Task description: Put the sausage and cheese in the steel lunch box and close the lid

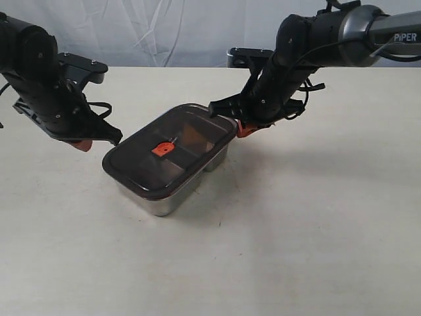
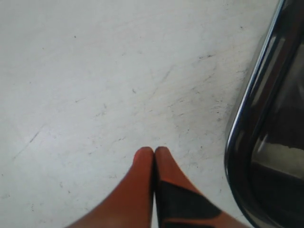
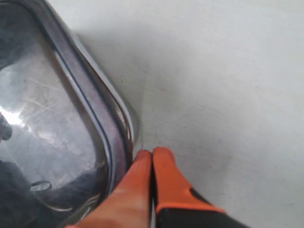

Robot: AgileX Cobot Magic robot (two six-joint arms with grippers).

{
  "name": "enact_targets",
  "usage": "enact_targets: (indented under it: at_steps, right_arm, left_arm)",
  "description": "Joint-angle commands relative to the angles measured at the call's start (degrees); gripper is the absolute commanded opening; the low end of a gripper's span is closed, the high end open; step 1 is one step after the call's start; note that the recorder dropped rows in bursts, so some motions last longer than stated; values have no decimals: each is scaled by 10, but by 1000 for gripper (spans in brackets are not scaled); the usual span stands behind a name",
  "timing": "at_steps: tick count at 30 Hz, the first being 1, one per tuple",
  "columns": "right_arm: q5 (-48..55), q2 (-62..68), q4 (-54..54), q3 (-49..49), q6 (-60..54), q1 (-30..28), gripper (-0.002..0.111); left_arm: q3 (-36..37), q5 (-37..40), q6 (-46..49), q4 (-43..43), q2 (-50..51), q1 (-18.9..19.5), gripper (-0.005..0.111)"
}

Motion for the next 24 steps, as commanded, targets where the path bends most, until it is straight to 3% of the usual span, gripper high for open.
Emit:
enact_targets:
  at_steps: [1, 17, 24]
  right_arm:
    - [-1, 0, 4, -5, -3, -1, -1]
    - [-4, 20, 1, -25, -4, -1, -1]
    - [40, 22, -85, -34, 46, -1, -1]
  left_arm:
    - [1, -8, -4, 3, -5, -1, 0]
    - [1, -8, -4, 1, -5, -1, 0]
    - [1, -8, -4, 6, -5, -1, 0]
